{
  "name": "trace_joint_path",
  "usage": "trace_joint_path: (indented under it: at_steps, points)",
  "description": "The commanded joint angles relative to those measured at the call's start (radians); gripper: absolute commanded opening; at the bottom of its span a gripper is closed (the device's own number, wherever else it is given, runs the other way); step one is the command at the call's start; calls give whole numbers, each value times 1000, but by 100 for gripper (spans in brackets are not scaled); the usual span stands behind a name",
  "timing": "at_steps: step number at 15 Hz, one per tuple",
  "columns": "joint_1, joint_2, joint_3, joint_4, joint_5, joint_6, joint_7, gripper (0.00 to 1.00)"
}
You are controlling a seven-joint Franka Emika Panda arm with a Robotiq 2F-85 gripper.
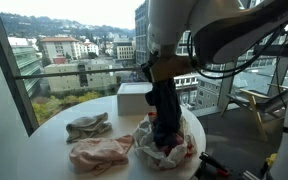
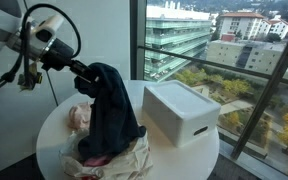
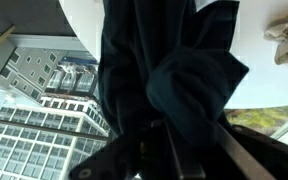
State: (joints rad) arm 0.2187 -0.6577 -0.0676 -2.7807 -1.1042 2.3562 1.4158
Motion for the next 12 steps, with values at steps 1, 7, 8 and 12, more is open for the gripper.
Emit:
trace_joint_path:
  at_steps: [1,7,8,12]
  points:
    - [18,104,-97,-3,35,105,-71,11]
    - [128,275,-293,-5,184,351,-279,11]
    - [148,304,-320,-5,212,370,-317,11]
    - [275,424,-456,-5,443,389,-527,11]
